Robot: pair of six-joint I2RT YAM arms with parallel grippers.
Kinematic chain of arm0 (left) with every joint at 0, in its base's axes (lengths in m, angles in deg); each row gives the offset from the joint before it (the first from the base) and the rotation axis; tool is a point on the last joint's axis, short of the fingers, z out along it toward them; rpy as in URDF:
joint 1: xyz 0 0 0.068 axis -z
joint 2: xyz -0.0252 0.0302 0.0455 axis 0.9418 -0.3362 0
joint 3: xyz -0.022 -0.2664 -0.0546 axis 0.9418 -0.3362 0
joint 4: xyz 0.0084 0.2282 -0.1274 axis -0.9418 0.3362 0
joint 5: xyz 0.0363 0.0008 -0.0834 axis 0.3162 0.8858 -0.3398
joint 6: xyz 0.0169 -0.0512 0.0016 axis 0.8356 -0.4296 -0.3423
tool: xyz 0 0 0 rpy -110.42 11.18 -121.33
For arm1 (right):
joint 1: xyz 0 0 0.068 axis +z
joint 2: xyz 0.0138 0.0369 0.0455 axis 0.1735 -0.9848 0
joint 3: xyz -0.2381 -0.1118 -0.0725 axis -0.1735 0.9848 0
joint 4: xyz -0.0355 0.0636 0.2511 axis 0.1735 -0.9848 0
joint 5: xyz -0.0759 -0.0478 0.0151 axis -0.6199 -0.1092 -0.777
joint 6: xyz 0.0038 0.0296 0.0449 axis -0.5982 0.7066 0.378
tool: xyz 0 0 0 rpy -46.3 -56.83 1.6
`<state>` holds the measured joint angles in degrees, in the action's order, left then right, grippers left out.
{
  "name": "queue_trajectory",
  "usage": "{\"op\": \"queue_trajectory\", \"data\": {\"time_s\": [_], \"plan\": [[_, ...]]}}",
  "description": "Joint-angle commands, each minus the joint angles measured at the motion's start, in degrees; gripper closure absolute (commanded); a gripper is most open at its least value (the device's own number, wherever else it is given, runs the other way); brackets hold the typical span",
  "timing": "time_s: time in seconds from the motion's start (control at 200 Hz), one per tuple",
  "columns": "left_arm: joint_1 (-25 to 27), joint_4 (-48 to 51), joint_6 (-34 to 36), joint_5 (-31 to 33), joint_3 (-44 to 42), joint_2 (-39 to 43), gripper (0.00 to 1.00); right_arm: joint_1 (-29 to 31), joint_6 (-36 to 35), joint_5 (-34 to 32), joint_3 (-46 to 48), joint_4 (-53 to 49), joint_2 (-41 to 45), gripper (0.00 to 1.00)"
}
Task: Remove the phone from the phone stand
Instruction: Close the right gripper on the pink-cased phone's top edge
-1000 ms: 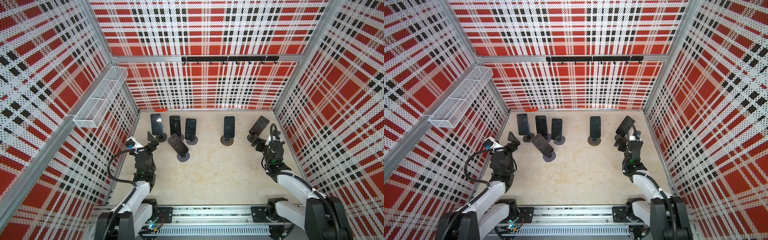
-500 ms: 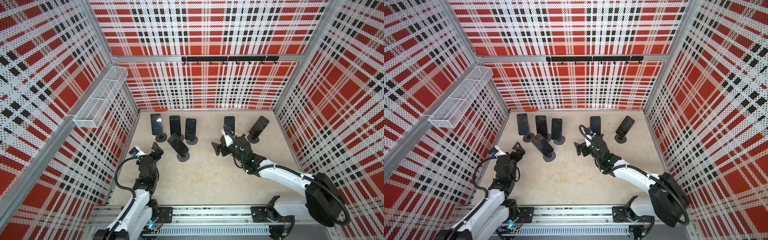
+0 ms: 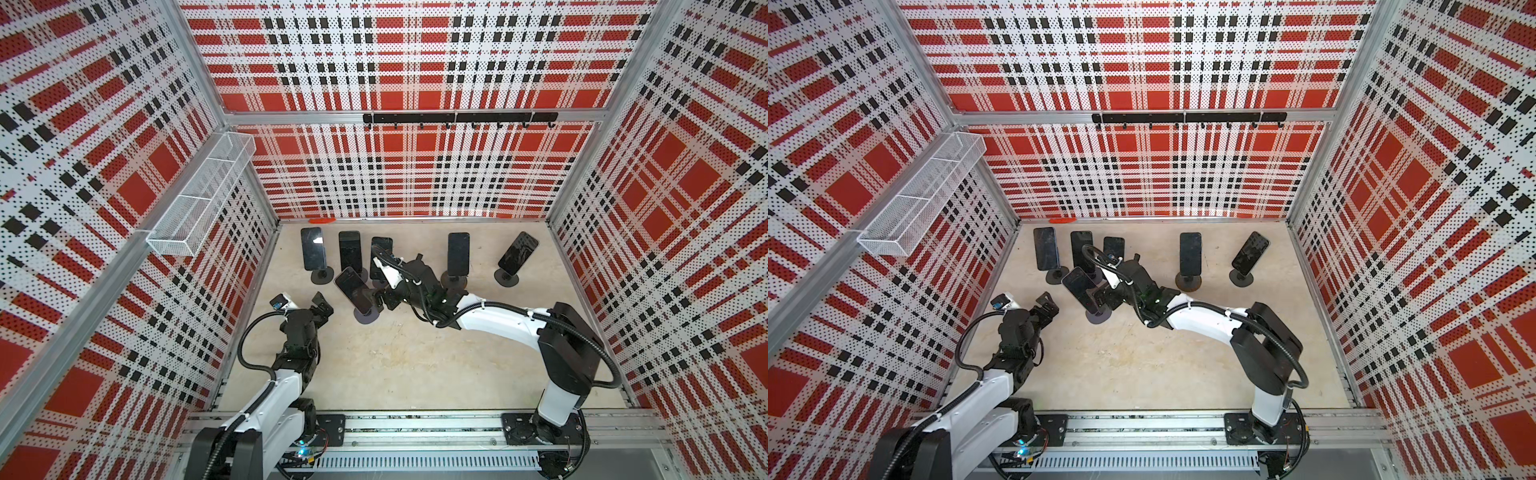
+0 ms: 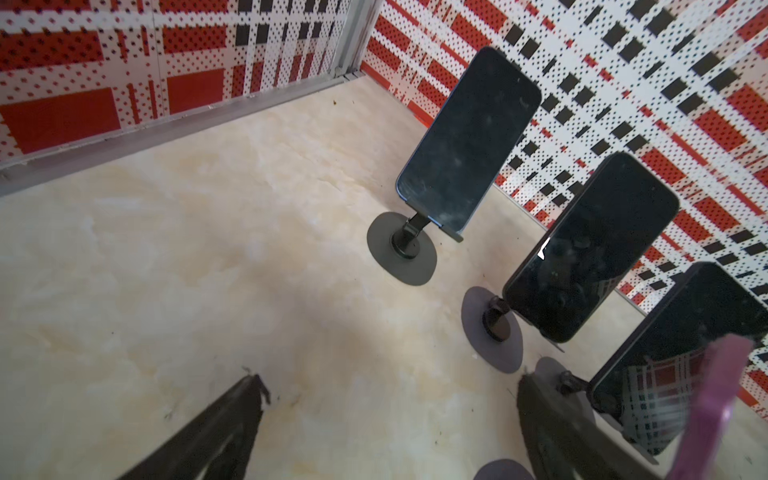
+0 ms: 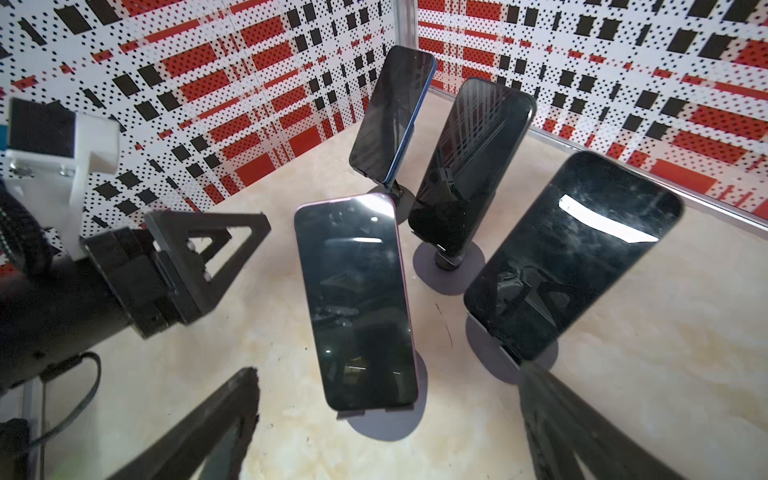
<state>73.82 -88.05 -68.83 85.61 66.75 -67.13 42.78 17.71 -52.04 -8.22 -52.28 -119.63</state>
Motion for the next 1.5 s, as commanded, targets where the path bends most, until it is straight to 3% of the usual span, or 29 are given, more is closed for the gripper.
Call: {"op": "queue_trajectory", "data": {"time_s": [0.0,0.446,0.892,1.493], "plan": [[-2.12,-1.49,0.59,-4.41,1.88,-1.78,0.02,0.74,-1.00,1.49,-5.92,-3.74,-3.64,0.00],[-3.46,-3.36,0.28,-9.76,3.57,-7.13,0.02,2.15,-1.94,1.00,-22.48,-8.26,-16.93,0.00],[-3.86,-5.84,-0.68,-15.16,5.30,-13.85,0.02,2.61,-3.94,-2.95,-28.33,-11.14,-21.47,0.00],[-5.53,-8.43,-2.39,-16.49,3.31,-13.68,0.02,2.69,-6.63,-4.38,-32.98,-13.62,-25.03,0.00]]}}
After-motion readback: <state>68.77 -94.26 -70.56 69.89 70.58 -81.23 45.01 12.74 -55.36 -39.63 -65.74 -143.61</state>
